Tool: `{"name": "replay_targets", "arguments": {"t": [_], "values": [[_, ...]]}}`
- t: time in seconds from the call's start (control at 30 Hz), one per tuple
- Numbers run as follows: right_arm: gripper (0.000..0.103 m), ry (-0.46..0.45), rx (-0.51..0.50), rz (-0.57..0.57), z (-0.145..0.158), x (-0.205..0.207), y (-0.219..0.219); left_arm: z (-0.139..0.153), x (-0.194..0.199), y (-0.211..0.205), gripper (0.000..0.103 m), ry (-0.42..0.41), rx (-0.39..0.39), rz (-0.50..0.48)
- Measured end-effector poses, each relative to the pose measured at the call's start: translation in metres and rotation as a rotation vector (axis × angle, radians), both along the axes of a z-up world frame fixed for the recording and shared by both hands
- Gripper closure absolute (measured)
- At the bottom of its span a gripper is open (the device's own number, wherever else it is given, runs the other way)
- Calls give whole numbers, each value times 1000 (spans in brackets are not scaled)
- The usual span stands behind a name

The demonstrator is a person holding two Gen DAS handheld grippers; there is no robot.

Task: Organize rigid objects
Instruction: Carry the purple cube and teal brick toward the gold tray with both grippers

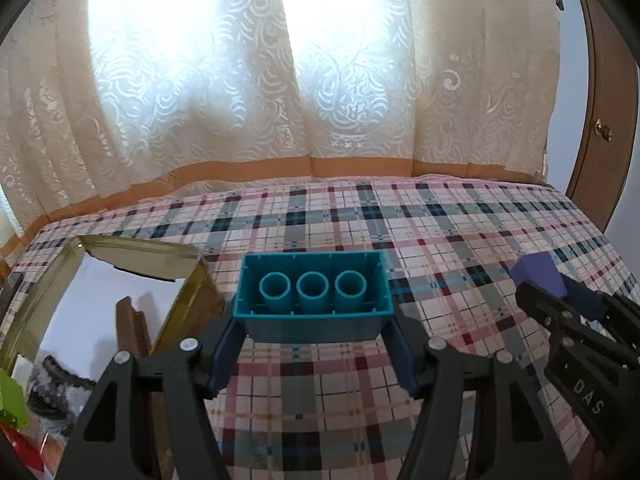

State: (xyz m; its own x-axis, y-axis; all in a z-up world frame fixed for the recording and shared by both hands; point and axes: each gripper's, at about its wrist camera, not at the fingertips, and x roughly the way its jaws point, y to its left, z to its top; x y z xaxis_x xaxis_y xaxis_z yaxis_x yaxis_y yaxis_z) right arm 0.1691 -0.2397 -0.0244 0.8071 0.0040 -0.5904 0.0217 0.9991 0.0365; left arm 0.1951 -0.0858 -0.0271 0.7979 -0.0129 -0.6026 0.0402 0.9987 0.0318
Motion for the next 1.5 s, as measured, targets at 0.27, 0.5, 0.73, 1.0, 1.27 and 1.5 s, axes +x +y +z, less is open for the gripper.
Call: {"name": "replay_targets", "arguments": {"t": [0.27, 0.5, 0.73, 1.0, 1.27, 1.5], "values": [[60, -26, -31, 15, 2, -12, 11, 3, -16, 3, 39, -31, 4, 15], [60, -32, -25, 22, 3, -16, 12, 4, -24, 9, 39, -51, -8, 30], [60, -48, -24, 35, 3, -24, 15, 5, -31, 12, 39, -64, -8, 38], [60, -81, -45, 49, 6, -36, 24, 5, -45, 18, 39, -73, -23, 40], [60, -95, -42, 64, 7, -43, 28, 7, -59, 20, 39, -94, -7, 37], [60, -106, -51, 84, 8, -49, 33, 8, -72, 25, 39, -96, -6, 39]]}}
